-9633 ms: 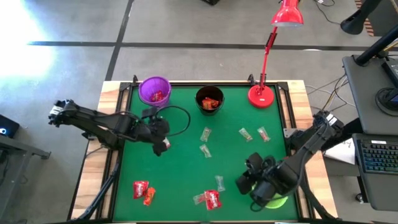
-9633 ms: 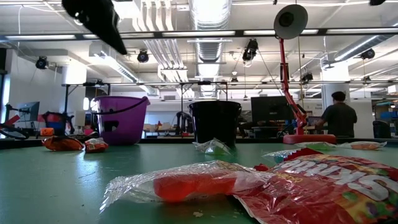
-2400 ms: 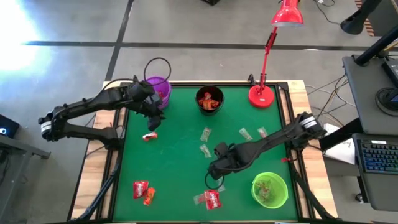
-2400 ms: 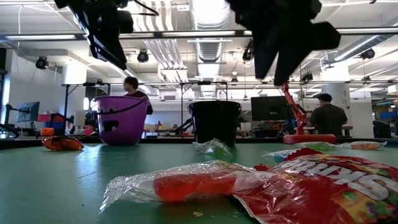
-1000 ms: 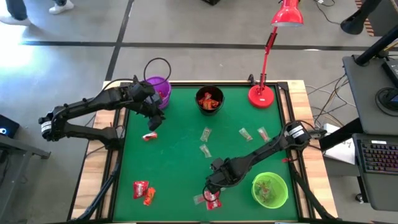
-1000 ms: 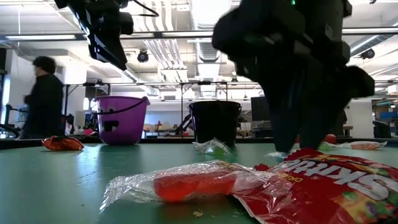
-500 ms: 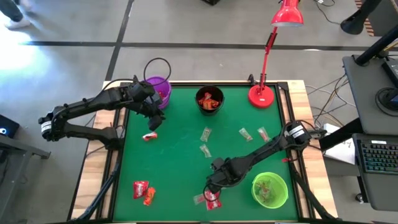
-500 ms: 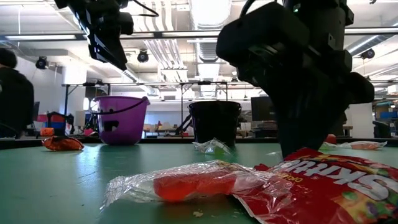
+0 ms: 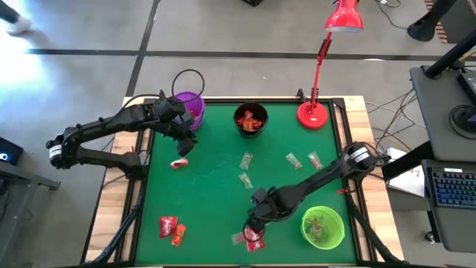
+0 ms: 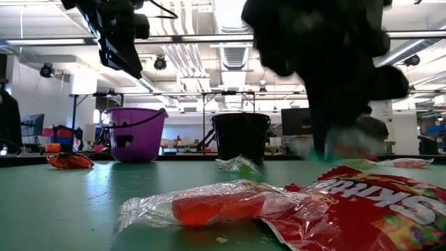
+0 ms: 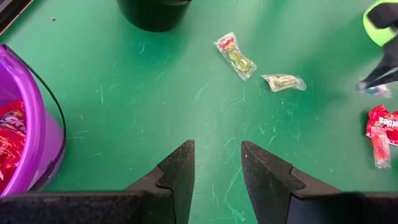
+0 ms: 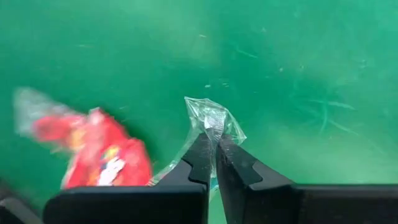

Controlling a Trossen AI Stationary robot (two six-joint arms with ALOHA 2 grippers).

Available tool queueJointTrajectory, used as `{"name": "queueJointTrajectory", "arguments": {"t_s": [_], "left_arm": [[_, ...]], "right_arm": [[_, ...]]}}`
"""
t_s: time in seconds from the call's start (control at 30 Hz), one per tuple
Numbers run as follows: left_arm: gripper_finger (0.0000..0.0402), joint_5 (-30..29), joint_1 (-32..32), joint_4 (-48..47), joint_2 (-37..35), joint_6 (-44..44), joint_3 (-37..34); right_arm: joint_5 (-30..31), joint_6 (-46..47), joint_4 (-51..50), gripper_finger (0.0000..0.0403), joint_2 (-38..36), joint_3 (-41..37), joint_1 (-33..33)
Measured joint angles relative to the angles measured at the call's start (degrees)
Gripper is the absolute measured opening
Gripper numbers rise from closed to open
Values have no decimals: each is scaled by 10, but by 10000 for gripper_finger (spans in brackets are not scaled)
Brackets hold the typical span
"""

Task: Sort candy
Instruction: Put the blue gummy into the green bucket

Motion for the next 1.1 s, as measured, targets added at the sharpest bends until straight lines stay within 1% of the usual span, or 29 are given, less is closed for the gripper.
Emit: {"name": "queueJointTrajectory", "arguments": {"t_s": [0.17, 0.3, 0.47, 0.6, 0.7, 0.87, 1.1], "left_arm": [[113, 0, 0, 0, 0, 0, -1], [113, 0, 0, 0, 0, 0, -1], [113, 0, 0, 0, 0, 2, -1], [113, 0, 0, 0, 0, 2, -2], [113, -1, 0, 0, 0, 4, -2], [113, -1, 0, 0, 0, 5, -3], [113, -1, 0, 0, 0, 5, -3]], "right_arm": [[15, -10, -50, 9, -33, 1, -4], [16, 9, -104, 8, -69, 3, 1], [17, 31, -116, 8, -116, 4, 21], [32, 59, -122, 8, -151, 4, 37], [30, 91, -153, 8, -176, 4, 59], [32, 175, -217, 9, -212, 4, 102], [60, 279, -244, 9, -239, 4, 170]]}}
